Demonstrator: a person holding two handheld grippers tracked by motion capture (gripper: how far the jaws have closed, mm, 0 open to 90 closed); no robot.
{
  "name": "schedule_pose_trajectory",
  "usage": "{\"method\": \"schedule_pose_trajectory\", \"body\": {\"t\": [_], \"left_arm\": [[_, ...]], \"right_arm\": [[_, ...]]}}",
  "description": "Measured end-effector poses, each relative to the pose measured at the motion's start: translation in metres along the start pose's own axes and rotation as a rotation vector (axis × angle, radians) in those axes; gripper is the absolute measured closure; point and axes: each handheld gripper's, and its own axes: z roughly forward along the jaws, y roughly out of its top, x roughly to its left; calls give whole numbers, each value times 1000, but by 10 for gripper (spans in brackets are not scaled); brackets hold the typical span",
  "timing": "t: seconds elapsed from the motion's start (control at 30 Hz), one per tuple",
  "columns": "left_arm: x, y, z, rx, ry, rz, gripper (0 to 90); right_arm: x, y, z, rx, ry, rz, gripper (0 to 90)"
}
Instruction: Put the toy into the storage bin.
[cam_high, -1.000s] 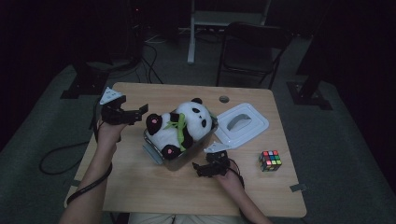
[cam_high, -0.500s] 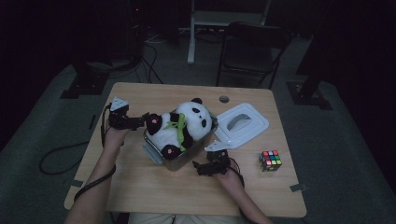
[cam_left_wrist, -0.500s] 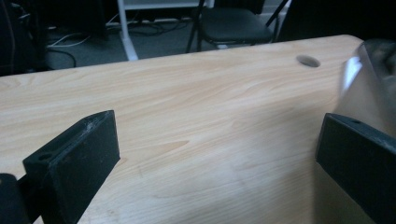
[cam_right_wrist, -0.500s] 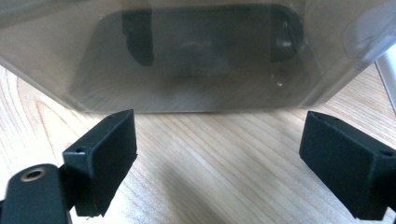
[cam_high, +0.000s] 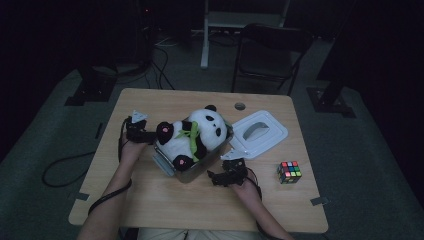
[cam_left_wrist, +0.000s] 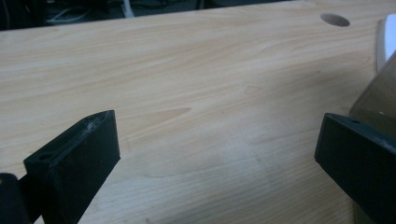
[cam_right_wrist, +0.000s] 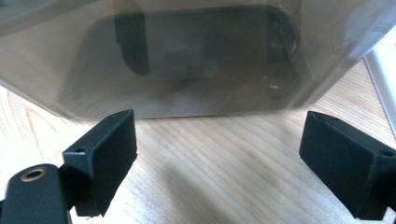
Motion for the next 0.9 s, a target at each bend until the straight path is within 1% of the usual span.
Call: {"method": "schedule_pose_trajectory", "body": {"t": [0.07,0.13,0.23,0.27,0.33,0.4,0.47,0.53,0.7,0.77,0.8,0.87,0.9], "left_arm": [[-3,0,0,7,-6,14,8],[-4,-1,-1,5,-8,12,8],[-5,-1,-1,8,-9,15,8],[-8,-4,-5,4,-15,19,8],[-12,-5,-7,1,-20,23,8],[-16,-8,-11,1,-31,28,8],[-22,-11,-15,0,-43,38,8],[-27,-13,-19,-5,-46,47,8],[-42,-16,-27,0,-66,87,8],[-48,-17,-30,2,-83,93,8],[-51,-17,-31,-3,-83,97,8],[-57,-18,-34,-6,-87,119,8],[-59,-19,-35,-8,-90,123,8]], "right_arm": [[-1,0,0,-2,-1,8,109],[-2,0,0,-5,-9,9,109],[-3,-1,-1,-6,-9,11,109],[-4,-2,-2,-8,-17,12,109],[-5,-2,-3,-14,-17,22,109],[-8,-2,-6,-22,-25,32,109],[-9,-3,-8,-27,-22,41,109],[-11,-3,-11,-23,-28,40,109],[-17,-9,-18,-31,-42,50,109],[-18,-11,-22,-33,-48,48,109],[-19,-12,-24,-35,-49,47,109],[-22,-14,-26,-39,-48,49,112],[-24,-16,-27,-43,-48,53,111]]}}
